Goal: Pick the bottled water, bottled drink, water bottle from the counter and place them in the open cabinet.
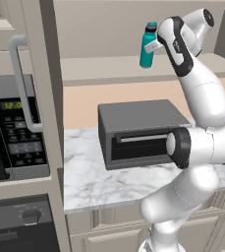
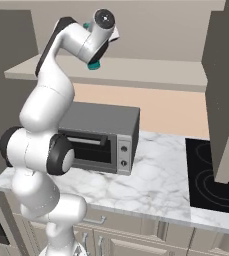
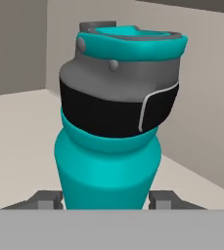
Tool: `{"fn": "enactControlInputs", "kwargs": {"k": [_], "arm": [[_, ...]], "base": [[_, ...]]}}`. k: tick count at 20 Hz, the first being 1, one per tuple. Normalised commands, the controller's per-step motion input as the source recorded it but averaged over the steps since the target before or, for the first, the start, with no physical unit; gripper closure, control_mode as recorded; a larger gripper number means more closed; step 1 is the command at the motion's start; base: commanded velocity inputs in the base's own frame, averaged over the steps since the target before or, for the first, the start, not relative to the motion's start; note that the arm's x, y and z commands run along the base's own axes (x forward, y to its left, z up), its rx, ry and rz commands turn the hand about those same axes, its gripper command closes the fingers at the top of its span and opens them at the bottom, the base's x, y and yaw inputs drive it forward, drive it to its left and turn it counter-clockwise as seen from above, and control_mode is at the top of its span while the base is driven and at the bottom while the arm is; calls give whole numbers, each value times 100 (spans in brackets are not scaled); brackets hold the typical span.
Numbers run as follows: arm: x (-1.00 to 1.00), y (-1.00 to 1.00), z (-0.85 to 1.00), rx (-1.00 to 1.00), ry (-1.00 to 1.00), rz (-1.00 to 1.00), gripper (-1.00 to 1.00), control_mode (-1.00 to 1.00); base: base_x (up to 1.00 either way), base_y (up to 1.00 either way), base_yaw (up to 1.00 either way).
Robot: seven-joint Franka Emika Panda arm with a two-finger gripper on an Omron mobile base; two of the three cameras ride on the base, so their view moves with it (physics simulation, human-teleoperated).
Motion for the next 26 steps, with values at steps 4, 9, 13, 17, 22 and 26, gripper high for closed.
{"fn": "enactControlInputs", "kwargs": {"k": [4,9,13,17,22,26], "arm": [[26,-3,0,1,0,0,100,-100],[26,-2,-1,1,0,0,100,-100],[28,-1,-5,0,1,0,100,-100],[27,0,-8,0,2,0,100,-100],[24,-1,-10,0,2,0,100,-100],[2,0,-17,0,0,0,100,-100]], "base": [[0,0,0],[0,0,0],[0,0,0],[0,0,0],[0,0,0],[0,0,0]]}}
